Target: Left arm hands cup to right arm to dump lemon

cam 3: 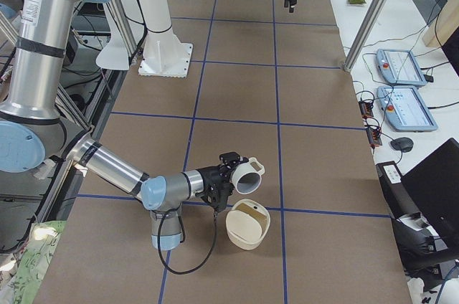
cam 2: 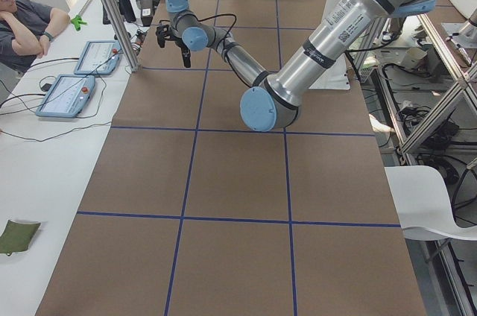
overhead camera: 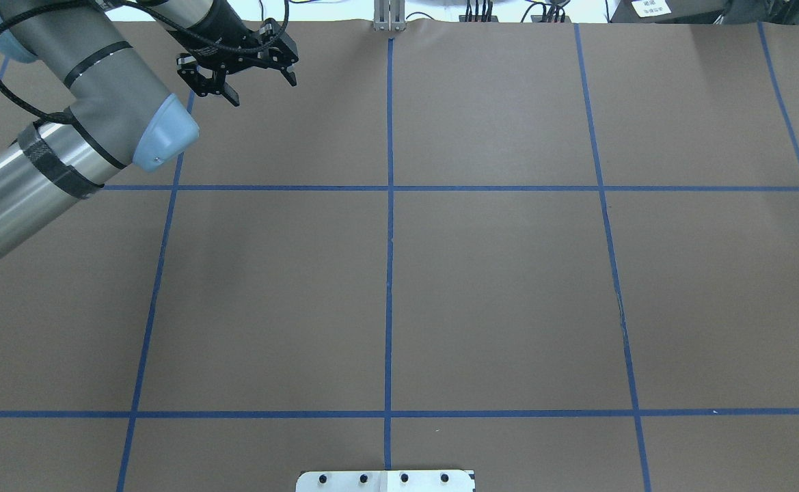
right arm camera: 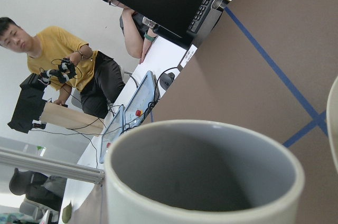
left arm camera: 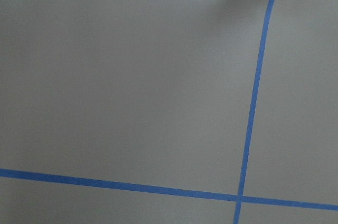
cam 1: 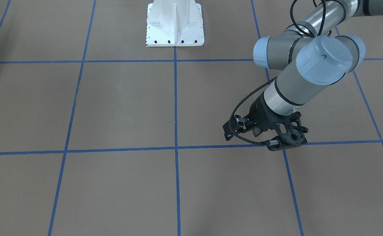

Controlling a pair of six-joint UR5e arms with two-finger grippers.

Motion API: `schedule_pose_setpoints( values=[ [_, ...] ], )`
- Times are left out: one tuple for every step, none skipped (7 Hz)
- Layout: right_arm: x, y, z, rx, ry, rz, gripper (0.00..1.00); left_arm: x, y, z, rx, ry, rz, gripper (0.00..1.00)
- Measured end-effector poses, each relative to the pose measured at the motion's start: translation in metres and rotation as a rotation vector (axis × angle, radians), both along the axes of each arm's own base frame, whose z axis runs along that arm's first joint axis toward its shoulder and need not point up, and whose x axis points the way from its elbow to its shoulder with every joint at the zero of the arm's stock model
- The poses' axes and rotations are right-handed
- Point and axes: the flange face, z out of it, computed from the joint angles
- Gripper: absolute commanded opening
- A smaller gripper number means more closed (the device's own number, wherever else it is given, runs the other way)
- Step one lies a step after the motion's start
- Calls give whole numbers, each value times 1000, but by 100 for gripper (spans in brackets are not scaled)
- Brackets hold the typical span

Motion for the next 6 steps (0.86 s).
schedule_pose_setpoints(
  values=[
    [4, 1, 0, -54, -83, 9, 9, 1, 0, 0, 3, -3, -3, 100],
    [7, 1, 0, -106, -159, 19, 9, 1, 0, -1, 4, -4, -5, 100],
    [11, 1, 0, -149, -220, 30, 9, 2, -1, -1, 5, -5, -6, 100],
    [13, 1, 3, -185, -263, 40, 9, 2, -1, -1, 8, -8, -9, 100],
    [16, -2, 6, -227, -314, 51, 9, 2, -2, -1, 17, -13, -11, 100],
    [20, -9, 5, -272, -389, 64, 9, 2, -3, -1, 32, -18, -6, 100]
  ],
)
